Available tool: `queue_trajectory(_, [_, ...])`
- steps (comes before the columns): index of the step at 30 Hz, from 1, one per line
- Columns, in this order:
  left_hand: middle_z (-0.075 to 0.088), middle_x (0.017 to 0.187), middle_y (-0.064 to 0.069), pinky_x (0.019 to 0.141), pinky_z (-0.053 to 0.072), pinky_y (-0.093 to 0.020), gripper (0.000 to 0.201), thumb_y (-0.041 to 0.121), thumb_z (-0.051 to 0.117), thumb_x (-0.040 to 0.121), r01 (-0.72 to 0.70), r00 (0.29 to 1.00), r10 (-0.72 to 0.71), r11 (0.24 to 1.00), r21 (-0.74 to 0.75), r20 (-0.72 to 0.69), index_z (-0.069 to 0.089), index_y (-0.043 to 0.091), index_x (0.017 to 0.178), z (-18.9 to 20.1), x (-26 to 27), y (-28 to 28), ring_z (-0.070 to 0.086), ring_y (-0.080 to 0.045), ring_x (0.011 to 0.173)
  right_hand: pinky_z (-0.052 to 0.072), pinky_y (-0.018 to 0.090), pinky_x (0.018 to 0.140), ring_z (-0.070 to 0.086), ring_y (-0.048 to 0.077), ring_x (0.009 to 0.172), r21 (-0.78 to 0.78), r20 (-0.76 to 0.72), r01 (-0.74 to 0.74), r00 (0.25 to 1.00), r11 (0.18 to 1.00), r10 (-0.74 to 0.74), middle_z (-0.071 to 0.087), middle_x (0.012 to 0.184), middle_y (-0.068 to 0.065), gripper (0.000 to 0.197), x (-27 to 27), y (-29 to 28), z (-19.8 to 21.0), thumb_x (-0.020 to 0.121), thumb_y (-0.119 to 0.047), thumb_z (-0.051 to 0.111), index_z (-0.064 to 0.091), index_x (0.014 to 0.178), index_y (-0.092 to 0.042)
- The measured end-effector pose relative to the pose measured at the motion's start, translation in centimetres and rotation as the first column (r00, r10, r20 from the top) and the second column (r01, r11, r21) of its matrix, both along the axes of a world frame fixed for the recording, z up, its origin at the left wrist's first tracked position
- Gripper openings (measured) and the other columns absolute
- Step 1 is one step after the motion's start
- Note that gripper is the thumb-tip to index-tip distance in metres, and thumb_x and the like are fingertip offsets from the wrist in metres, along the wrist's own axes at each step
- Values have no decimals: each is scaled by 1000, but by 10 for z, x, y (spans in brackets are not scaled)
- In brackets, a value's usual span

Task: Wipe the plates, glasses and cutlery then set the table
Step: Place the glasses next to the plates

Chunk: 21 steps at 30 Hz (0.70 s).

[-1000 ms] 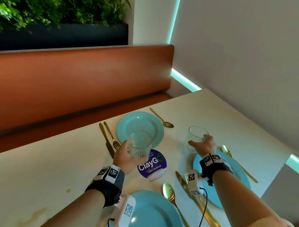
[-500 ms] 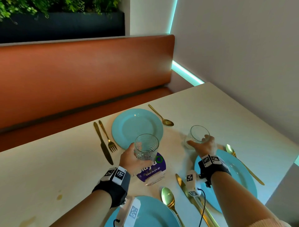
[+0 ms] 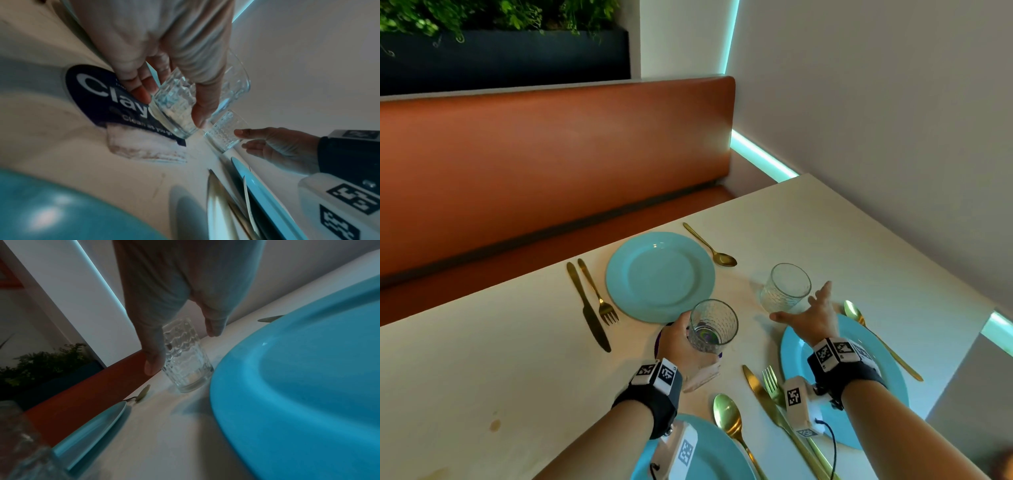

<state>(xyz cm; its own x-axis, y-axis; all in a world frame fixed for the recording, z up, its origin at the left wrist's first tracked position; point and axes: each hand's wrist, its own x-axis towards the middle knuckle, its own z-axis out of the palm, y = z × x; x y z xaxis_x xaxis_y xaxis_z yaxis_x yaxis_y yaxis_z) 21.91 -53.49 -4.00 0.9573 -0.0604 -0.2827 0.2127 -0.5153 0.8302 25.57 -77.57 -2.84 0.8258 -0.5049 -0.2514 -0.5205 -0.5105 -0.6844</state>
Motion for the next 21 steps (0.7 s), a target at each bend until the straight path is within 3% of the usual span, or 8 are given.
queue_trajectory(5, [62,121,1,89,40,-14,83,28,88,57,-16,1000,15,999,45,28,50,17,130,-11,1,-5,57,-15,114,26,47,115,27,30,140,-36,8,-42,999,998,43,23,154,14,135,-8,8,5,57,-21,89,-10,148,-13])
queue_trajectory(7, [55,132,-3,94,37,-13,96,26,89,57,24,1000,-24,999,34,-10,40,14,139,-13,2,-4,51,-17,122,27,48,115,27,30,141,-57,4,-65,998,996,65,21,155,14,134,-12,13,9,57,-21,88,-10,148,-13])
queue_trajectory(9, [41,144,-6,108,34,-25,116,30,90,53,89,995,-86,995,47,-50,24,13,146,-10,1,-1,39,-21,133,28,48,114,27,30,140,-82,-5,-76,997,994,76,22,154,15,133,-18,20,14,59,-21,87,-10,148,-12])
queue_trajectory(11, [37,148,-6,111,34,-39,120,38,90,50,122,992,-118,988,100,-44,23,11,146,-6,-4,6,35,-25,136,29,47,114,29,31,139,-108,-4,-69,998,992,69,27,151,18,128,-27,29,22,62,-19,85,-8,149,-11])
queue_trajectory(13, [42,143,-9,108,37,-40,107,37,88,56,86,996,-85,991,102,-15,31,9,142,5,-13,21,39,-27,132,29,45,114,32,33,136,-148,14,-53,998,988,55,31,148,20,118,-37,43,34,68,-18,82,-4,149,-9])
queue_trajectory(16, [50,134,-11,100,41,-28,78,24,79,72,-23,1000,23,999,35,12,40,7,136,20,-35,58,49,-24,122,28,41,111,35,36,132,-215,88,-7,996,977,27,34,143,23,95,-57,76,58,78,-14,72,8,148,-5])
queue_trajectory(19, [59,123,-7,81,40,-18,49,18,69,82,-122,992,122,993,-10,44,50,9,126,37,-71,109,57,-16,95,30,38,108,36,37,128,-243,166,14,986,970,27,36,139,23,75,-84,124,81,83,-8,64,21,145,-5])
queue_trajectory(21, [63,117,-6,77,39,-17,37,15,67,84,-180,980,181,983,-25,78,55,9,119,45,-102,151,56,-14,83,31,37,107,38,35,127,-249,188,-32,979,968,81,38,138,21,66,-105,164,90,84,-7,62,30,142,-6])
